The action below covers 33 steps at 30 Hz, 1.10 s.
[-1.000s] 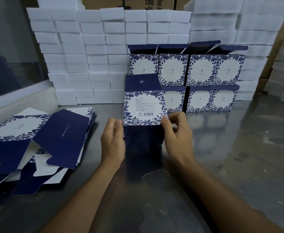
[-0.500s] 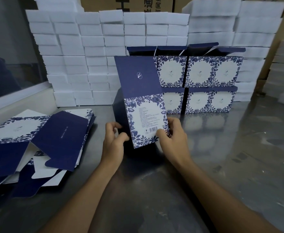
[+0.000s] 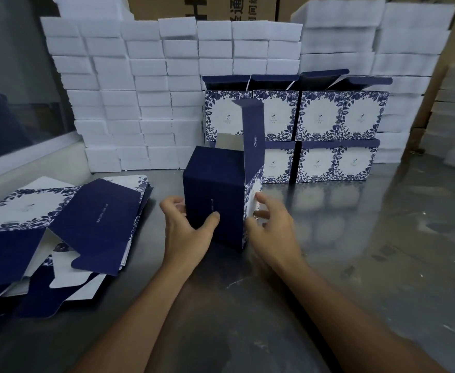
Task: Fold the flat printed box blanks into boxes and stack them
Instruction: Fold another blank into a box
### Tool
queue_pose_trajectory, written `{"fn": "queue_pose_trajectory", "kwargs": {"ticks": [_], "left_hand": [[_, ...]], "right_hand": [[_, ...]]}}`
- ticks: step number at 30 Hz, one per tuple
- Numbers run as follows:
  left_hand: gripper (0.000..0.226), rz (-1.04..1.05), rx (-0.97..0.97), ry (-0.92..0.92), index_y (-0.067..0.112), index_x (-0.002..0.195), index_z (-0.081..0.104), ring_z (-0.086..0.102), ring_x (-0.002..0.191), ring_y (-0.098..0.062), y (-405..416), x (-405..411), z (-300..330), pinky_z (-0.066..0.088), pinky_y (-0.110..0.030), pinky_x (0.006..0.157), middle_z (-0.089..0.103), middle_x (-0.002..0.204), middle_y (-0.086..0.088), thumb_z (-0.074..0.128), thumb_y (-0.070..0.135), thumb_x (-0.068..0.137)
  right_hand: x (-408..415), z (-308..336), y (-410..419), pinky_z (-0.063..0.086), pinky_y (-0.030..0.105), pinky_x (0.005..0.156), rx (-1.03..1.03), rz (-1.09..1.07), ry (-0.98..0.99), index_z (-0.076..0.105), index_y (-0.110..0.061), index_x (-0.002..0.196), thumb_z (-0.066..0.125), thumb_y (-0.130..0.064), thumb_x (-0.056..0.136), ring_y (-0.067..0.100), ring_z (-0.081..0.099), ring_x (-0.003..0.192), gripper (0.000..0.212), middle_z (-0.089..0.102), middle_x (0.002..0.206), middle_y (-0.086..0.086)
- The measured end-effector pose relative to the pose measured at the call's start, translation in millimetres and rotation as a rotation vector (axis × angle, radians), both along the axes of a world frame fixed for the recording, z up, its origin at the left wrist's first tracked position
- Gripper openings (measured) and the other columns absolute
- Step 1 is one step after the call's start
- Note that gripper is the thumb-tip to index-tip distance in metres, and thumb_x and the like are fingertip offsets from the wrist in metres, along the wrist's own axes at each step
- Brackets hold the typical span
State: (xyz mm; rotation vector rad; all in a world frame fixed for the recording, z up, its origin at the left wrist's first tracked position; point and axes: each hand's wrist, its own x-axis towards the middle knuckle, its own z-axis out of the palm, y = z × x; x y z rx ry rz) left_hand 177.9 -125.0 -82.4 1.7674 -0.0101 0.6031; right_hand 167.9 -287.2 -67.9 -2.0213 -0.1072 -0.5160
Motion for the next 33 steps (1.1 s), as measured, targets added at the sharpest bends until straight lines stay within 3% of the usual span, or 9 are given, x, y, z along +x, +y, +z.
{"fn": "queue_pose_trajectory", "kwargs": {"ticks": [5, 9, 12, 14, 16, 19, 24, 29, 33], "left_hand": [[0.065, -0.026, -0.153, 0.015, 0.034, 0.123, 0.037, 0.060, 0.090, -0.007, 4, -5, 8, 0.047, -0.011, 0.062, 0.056, 0.110, 0.008, 0.075, 0.051, 0.072], [0.087, -0.190, -0.193, 0.045, 0.039, 0.135, 0.037, 0.066, 0.099, -0.014, 2, -12, 12, 0.057, -0.037, 0.085, 0.053, 0.130, 0.006, 0.074, 0.062, 0.060], [0.102, -0.287, -0.197, 0.061, 0.039, 0.143, 0.030, 0.058, 0.115, 0.000, 2, -16, 15, 0.056, -0.030, 0.089, 0.038, 0.146, 0.007, 0.080, 0.057, 0.056], [0.122, -0.351, -0.215, 0.142, 0.044, 0.149, 0.021, 0.056, 0.124, -0.017, 4, -16, 18, 0.054, -0.046, 0.094, 0.033, 0.151, 0.008, 0.085, 0.057, 0.046], [0.137, -0.416, -0.187, 0.173, 0.046, 0.150, 0.014, 0.059, 0.121, -0.025, 4, -18, 20, 0.057, -0.043, 0.085, 0.038, 0.144, 0.020, 0.094, 0.052, 0.040], [0.126, -0.421, -0.118, 0.142, 0.049, 0.143, 0.019, 0.061, 0.117, -0.027, 0, -19, 19, 0.054, -0.047, 0.090, 0.045, 0.118, 0.043, 0.093, 0.042, 0.041], [0.138, -0.269, -0.026, 0.106, 0.043, 0.152, 0.012, 0.050, 0.129, -0.032, -3, -15, 13, 0.048, -0.052, 0.102, 0.030, 0.153, 0.014, 0.094, 0.048, 0.041], [0.139, 0.011, 0.206, -0.106, 0.034, 0.151, 0.012, 0.048, 0.128, -0.024, -6, -17, 15, 0.049, -0.049, 0.101, 0.025, 0.144, 0.014, 0.091, 0.054, 0.040], [0.134, 0.176, 0.330, -0.221, 0.026, 0.149, 0.014, 0.039, 0.129, -0.017, -4, -15, 14, 0.051, -0.047, 0.094, 0.023, 0.148, 0.004, 0.096, 0.045, 0.044]], "right_hand": [[-1, 5, 1, 0.052, 0.043, 0.096, 0.139, 0.055, -0.013, 0.067, -0.016, 0.122, 0.041, -0.028, 0.105, 0.014, 0.065, 0.105, 0.034, 0.072, 0.113, 0.000], [-2, 7, -2, 0.049, 0.047, 0.101, 0.352, 0.104, 0.057, 0.068, -0.014, 0.105, 0.030, -0.072, 0.092, 0.016, 0.066, 0.106, 0.070, 0.073, 0.107, -0.004], [2, 8, -5, 0.046, 0.047, 0.106, 0.444, 0.106, 0.109, 0.067, -0.014, 0.114, 0.035, -0.086, 0.075, 0.017, 0.064, 0.112, 0.088, 0.070, 0.117, -0.002], [3, 10, -6, 0.044, 0.045, 0.110, 0.522, 0.093, 0.139, 0.067, -0.023, 0.123, 0.041, -0.087, 0.068, 0.015, 0.062, 0.117, 0.088, 0.067, 0.126, -0.004], [3, 10, -7, 0.041, 0.044, 0.112, 0.565, 0.108, 0.157, 0.063, -0.027, 0.132, 0.046, -0.086, 0.066, 0.014, 0.060, 0.123, 0.090, 0.065, 0.132, -0.006], [3, 11, -5, 0.043, 0.042, 0.111, 0.583, 0.137, 0.124, 0.064, -0.028, 0.129, 0.051, -0.081, 0.069, 0.008, 0.062, 0.119, 0.081, 0.068, 0.126, -0.012], [4, 8, -3, 0.052, 0.042, 0.098, 0.576, 0.107, 0.077, 0.064, -0.038, 0.105, 0.053, -0.079, 0.072, 0.001, 0.066, 0.101, 0.054, 0.071, 0.104, -0.021], [4, 10, 2, 0.046, 0.017, 0.077, 0.563, 0.137, 0.020, 0.053, -0.035, 0.114, 0.059, -0.071, 0.077, -0.007, 0.063, 0.097, 0.052, 0.064, 0.113, -0.016], [3, 8, 5, 0.051, 0.028, 0.062, 0.413, 0.145, 0.024, 0.059, -0.015, 0.086, 0.057, -0.057, 0.094, 0.013, 0.067, 0.065, 0.043, 0.069, 0.072, -0.001]]}}
